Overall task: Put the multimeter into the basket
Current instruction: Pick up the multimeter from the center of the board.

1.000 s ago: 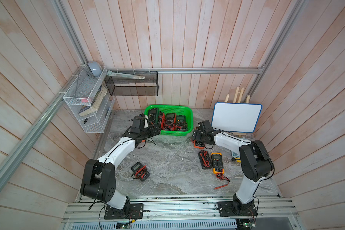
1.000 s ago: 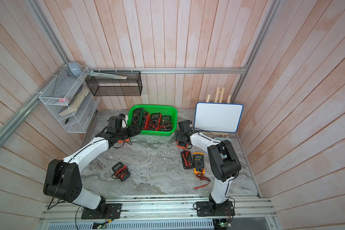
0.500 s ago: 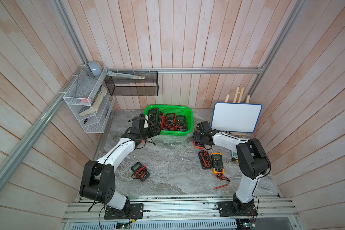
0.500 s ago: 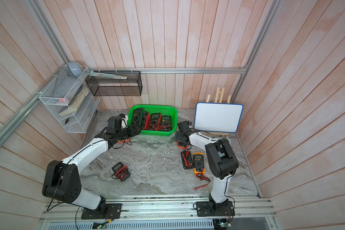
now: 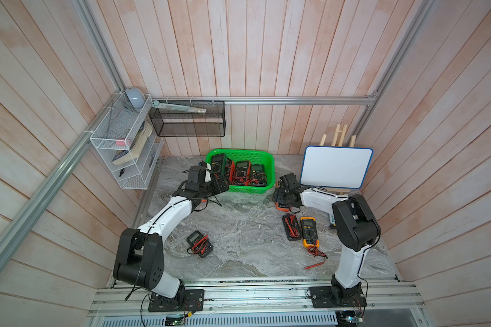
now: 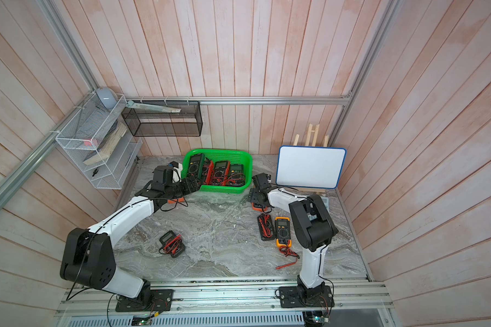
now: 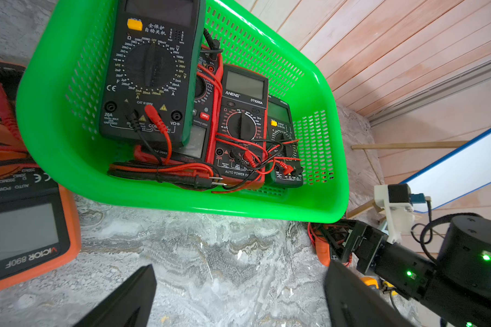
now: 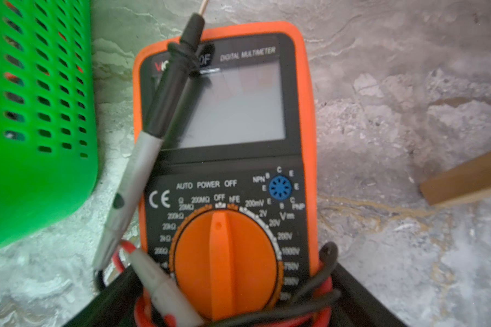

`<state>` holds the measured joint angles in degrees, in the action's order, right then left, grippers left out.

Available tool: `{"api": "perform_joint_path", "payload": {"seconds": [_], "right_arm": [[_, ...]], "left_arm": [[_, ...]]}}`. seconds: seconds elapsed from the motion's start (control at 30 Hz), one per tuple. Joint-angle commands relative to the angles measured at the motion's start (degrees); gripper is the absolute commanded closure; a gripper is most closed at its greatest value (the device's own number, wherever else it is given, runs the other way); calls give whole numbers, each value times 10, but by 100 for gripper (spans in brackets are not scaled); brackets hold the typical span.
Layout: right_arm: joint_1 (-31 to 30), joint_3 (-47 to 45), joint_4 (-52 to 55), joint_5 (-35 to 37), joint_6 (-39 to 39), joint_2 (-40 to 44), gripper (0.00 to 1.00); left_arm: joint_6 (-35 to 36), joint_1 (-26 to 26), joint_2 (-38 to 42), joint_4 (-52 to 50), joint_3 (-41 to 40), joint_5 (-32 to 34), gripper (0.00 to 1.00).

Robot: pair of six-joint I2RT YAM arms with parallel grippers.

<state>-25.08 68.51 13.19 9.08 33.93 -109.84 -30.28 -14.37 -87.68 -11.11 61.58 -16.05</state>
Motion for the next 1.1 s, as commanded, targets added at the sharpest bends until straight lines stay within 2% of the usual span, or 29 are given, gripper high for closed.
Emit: {"api": "perform_joint_path", "payload": {"seconds": [0.0,0.13,0.2,0.27,0.73,0.87,1.07], "right_arm": [[-1,-11,10,-30,-7,-9,26],[-1,-26,4,-36,-4,34,54],[-1,-34,0,-40,0,59,64],[-1,-39,-3,-47,2,83,68],[-13,-7,20,-61,10,191,70],[-17,44,21,-68,1,179,70],[-24,156,29,-74,-18,111,70]], "left_arm": [[-6,0,21,4,-4,-5,0],[-10,0,33,2,1,-5,0],[-11,0,36,0,5,-3,0],[-13,0,41,-3,10,1,0],[-16,4,58,-18,27,33,0],[-14,4,63,-25,29,49,0],[-18,7,66,-42,31,96,0]]}}
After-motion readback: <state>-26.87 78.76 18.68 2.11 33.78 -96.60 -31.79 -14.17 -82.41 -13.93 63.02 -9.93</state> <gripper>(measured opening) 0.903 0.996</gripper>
